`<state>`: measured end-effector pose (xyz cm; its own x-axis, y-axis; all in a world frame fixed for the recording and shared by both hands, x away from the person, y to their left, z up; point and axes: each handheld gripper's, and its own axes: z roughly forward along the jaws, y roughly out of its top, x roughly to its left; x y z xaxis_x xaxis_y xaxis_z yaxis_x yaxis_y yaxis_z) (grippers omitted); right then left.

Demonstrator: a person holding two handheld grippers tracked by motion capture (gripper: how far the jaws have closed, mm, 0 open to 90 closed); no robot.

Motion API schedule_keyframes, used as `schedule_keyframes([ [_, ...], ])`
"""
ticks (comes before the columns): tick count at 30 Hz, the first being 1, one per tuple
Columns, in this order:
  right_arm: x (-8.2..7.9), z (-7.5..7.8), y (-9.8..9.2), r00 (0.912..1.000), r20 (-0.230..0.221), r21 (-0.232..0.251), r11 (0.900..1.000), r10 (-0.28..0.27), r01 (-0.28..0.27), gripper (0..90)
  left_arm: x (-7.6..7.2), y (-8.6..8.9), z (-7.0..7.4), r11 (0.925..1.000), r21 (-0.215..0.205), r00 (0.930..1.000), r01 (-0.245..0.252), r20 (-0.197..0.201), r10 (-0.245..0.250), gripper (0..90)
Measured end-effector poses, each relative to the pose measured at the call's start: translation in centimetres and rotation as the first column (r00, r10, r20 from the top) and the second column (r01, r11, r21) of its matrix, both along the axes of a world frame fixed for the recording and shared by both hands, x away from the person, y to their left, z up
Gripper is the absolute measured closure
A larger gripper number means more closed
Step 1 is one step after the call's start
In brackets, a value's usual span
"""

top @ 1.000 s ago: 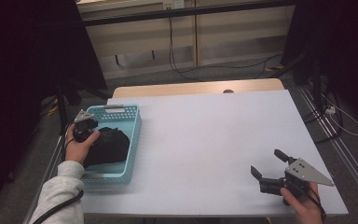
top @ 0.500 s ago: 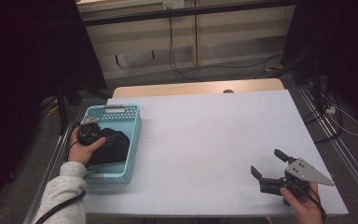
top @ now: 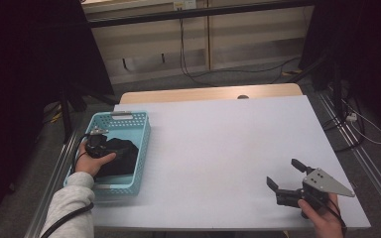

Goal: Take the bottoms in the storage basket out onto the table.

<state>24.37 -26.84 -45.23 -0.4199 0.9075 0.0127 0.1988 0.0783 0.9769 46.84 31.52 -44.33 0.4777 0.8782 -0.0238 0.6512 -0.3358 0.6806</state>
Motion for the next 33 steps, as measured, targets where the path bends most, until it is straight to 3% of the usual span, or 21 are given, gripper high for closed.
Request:
schedule_keyframes([
  [1,0.0,0.0,0.0,1.0,0.001,0.001,1.0,0.001,-0.001,0.2,0.0,0.0,-0.2,1.0,0.009,1.0,-0.002,-0.008,0.003,0.0],
  [6,0.0,0.0,0.0,1.0,0.0,0.0,1.0,0.001,-0.001,0.2,-0.1,0.1,-1.0,0.9989,-0.033,0.9988,-0.032,-0.039,0.031,0.0],
  [18,-0.1,0.1,0.1,1.0,0.004,-0.001,1.0,0.004,-0.004,0.3,-0.1,-0.7,-1.3,0.9957,0.004,0.9943,-0.092,-0.053,0.092,0.4],
  [25,-0.1,0.1,0.1,0.9999,0.006,-0.006,1.0,0.01,-0.01,0.3,-0.3,-0.9,-1.1,0.9934,0.005,0.9912,-0.115,-0.066,0.115,7.1],
  [30,-0.1,0.2,0.1,0.9999,0.014,-0.002,1.0,0.007,-0.007,0.3,-0.2,-1.3,-0.5,0.993,0.012,0.9884,-0.118,-0.096,0.118,19.9],
  [33,-0.1,0.2,0.1,0.9999,0.014,-0.002,1.0,0.008,-0.008,0.3,-0.2,-1.3,-0.3,0.9947,0.009,0.9897,-0.102,-0.1,0.103,37.7],
])
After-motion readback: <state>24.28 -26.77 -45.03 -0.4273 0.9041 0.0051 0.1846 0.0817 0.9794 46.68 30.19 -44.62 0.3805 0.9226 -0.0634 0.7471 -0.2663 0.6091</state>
